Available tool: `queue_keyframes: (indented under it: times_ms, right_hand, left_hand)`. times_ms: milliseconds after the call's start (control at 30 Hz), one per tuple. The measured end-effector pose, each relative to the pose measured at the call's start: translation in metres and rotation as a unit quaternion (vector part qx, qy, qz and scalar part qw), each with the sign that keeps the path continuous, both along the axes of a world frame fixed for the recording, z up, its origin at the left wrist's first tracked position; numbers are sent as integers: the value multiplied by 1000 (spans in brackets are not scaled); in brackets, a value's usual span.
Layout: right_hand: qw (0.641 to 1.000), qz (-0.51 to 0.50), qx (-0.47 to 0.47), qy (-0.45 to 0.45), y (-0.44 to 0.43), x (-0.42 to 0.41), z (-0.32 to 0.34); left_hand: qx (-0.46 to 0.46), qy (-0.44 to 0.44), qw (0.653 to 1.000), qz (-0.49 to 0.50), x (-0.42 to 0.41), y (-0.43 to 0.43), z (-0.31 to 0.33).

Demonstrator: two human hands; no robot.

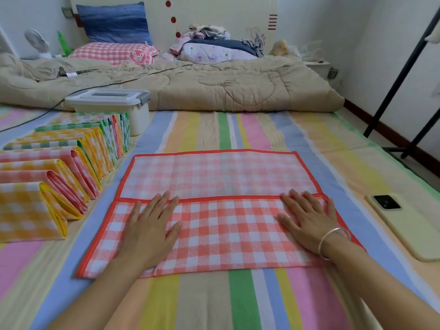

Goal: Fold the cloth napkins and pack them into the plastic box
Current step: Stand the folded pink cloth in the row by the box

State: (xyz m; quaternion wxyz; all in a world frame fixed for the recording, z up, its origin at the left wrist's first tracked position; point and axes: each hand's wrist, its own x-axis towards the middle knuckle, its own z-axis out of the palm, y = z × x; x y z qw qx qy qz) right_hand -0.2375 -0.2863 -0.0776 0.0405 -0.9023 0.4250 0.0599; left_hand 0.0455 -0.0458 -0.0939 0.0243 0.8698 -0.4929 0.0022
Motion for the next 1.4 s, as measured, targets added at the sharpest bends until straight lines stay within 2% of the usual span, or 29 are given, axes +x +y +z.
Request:
queue_keyframes:
  times_ms: [333, 500, 567, 633, 700, 867, 933, 1067, 1133, 1233, 1400]
  right_hand:
    - [1000, -1, -11, 13, -3, 3, -1]
    - [1000, -2, -18, 9, -1, 3, -3]
    - [1000, -3, -20, 9, 1, 3, -3]
    - [1000, -4, -14, 9, 2, 4, -3]
    - [1000, -3, -8, 13, 2, 3, -1]
    - [997, -51, 55, -19, 0, 12, 18]
    - [996, -62, 32, -50, -1, 31, 30]
    - [994, 23, 1, -108, -3, 98, 47]
    - [994, 67, -6, -91, -12, 137, 49]
    - [993, 113, -30, -19, -36, 188, 44]
    - [991, 111, -59, 49, -70, 232, 37]
  left_hand:
    - [39, 4, 999, 18, -3, 0, 7]
    - [83, -4, 994, 76, -29, -12, 30]
    - [40, 2, 999, 15, -54, -24, 42]
    - [4, 33, 993, -111, -84, -38, 46]
    - [14, 66, 982, -174, -105, -49, 38]
    - [52, 63, 987, -142, -109, -54, 13]
    - [41, 68, 987, -142, -112, -54, 10]
    - [8, 55, 988, -147, -112, -54, 6]
    - [-5, 55, 987, -148, -111, -54, 2]
    - [-33, 67, 987, -144, -113, -52, -1]
    - [40, 90, 982, -159, -114, -53, 13]
